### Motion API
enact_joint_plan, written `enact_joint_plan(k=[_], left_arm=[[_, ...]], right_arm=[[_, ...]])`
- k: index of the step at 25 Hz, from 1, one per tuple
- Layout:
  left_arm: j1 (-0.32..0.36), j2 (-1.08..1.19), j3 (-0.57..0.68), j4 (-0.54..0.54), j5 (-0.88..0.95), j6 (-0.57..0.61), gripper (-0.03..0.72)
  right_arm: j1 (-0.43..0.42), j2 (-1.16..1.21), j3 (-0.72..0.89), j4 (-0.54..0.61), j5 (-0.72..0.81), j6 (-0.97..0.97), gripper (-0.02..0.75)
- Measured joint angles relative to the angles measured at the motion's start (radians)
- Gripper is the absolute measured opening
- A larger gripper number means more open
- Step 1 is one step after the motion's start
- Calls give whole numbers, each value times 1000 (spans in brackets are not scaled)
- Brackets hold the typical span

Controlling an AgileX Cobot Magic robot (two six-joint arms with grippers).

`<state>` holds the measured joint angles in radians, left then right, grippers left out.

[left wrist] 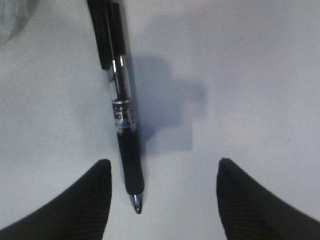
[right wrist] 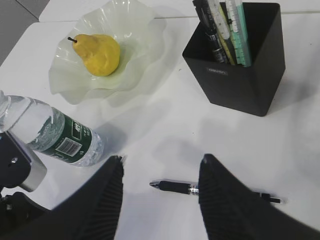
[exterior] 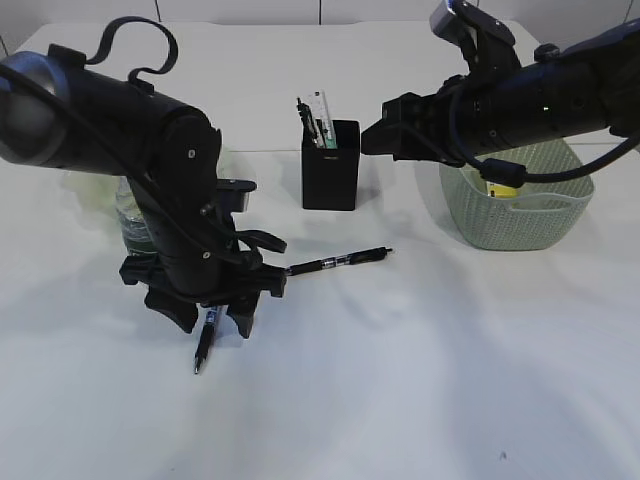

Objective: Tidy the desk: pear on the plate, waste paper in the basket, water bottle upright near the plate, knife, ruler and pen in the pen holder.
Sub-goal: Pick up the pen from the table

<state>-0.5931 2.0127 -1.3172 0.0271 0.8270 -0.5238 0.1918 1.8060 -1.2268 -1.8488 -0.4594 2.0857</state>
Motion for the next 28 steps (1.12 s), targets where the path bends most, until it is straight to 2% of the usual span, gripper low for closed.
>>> enact_joint_plan(k=[21, 28], left_arm=[[0, 63, 0, 18, -4, 0, 466], [0, 63, 0, -20, -26, -2, 466]], right_arm=[[0, 0, 0, 0, 0, 0, 369], [0, 0, 0, 0, 0, 0, 369]])
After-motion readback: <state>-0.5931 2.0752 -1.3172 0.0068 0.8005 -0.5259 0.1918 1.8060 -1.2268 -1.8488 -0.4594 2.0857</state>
